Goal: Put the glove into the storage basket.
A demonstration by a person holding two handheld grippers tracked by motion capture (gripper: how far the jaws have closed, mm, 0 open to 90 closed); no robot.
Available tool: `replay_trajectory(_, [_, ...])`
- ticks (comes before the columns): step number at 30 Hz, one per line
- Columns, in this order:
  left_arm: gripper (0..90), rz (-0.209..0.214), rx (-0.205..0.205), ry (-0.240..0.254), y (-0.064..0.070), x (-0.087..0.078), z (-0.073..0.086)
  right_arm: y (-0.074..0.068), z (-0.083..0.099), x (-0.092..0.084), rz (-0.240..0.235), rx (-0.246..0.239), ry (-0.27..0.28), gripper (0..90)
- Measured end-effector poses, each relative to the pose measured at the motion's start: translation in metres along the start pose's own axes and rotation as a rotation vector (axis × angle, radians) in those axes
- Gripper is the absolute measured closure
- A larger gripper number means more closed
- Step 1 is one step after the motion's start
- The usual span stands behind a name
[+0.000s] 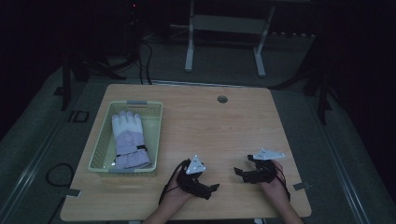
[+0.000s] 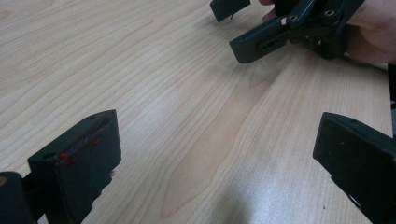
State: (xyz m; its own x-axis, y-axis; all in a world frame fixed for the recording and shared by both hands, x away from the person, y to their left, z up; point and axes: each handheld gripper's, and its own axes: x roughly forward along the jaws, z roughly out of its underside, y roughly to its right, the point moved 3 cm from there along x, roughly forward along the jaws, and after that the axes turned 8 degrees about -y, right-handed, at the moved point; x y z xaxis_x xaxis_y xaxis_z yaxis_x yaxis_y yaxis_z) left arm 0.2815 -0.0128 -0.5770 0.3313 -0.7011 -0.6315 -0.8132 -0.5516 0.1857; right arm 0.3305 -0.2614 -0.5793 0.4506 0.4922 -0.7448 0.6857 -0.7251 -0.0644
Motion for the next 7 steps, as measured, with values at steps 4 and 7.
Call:
replay_trajectory(4, [1.3, 0.008, 0.001, 0.0, 0.0006, 0.0008, 0.0005, 0.0016, 0.0009, 0.0006, -0.001, 0.003, -0.003, 13.4])
replay_trajectory(7, [1.3, 0.009, 0.003, 0.001, 0.0008, 0.0009, 0.0003, 0.0021, 0.0012, 0.001, -0.001, 0.004, -0.005, 13.4])
